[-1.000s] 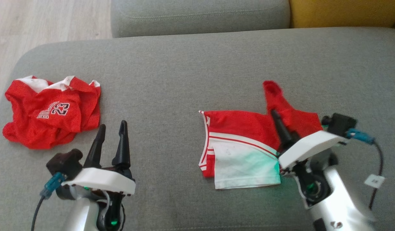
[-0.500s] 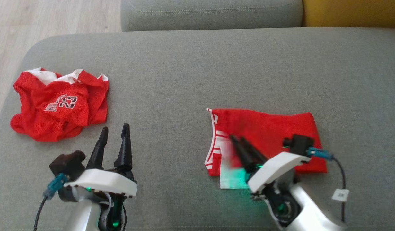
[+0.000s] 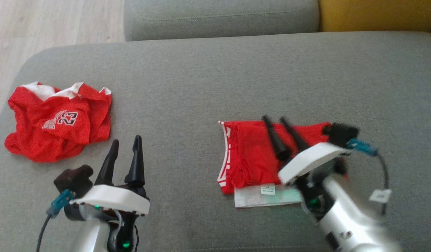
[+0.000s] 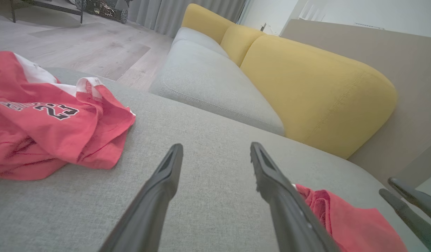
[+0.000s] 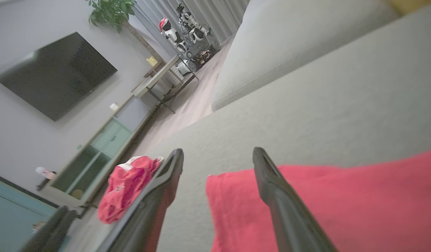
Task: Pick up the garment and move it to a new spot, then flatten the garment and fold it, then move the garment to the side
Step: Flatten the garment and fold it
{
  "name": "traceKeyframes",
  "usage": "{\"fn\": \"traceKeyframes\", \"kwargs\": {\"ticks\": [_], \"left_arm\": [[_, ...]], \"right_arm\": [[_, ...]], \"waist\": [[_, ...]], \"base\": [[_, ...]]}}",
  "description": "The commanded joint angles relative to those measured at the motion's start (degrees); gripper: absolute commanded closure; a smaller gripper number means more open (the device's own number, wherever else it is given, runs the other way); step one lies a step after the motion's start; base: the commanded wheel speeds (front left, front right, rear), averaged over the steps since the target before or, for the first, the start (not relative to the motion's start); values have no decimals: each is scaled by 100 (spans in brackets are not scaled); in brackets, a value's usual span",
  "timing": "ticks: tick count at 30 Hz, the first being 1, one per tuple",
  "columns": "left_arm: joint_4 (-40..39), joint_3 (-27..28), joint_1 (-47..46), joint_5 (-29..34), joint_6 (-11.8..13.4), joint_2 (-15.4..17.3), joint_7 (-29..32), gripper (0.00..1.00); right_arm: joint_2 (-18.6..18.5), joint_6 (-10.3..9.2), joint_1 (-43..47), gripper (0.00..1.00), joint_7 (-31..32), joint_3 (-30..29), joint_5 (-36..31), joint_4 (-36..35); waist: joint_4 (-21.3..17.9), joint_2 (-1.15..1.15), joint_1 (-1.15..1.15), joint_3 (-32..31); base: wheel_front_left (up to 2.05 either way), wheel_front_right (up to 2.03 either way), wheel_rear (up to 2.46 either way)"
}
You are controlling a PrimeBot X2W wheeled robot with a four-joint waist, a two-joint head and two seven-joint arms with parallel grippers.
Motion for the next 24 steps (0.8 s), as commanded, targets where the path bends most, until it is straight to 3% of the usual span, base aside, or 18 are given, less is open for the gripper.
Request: {"fn": "traceKeyframes", "kwargs": {"ticks": [1, 9, 12, 18, 24], "left_arm": [[-233, 181, -178, -33, 0, 28, -45, 0], [-535, 190, -160, -82, 22, 28, -45, 0], [-620, 199, -146, -82, 31, 28, -45, 0], [-753, 209, 31, 41, 28, 28, -45, 0], [-1054, 215, 353, 125, -3, 28, -45, 0]], "right_arm": [[-63, -4, -213, 0, -102, -4, -184, -134], [-921, -4, 46, 0, -482, -934, -2099, -398], [-1061, -4, 314, 0, -584, -1283, -2656, -696], [-963, -4, 977, 0, -795, -2061, -3718, -1360], [-381, -4, 1638, 0, -900, -2730, -4484, -1943]], "waist": [[-33, 0, 0, -17], [-209, 0, 0, -90], [-253, 0, 0, -85], [-299, 0, 0, -87], [-303, 0, 0, -93]], "base": [[0, 0, 0], [0, 0, 0], [0, 0, 0], [0, 0, 0], [0, 0, 0]]}}
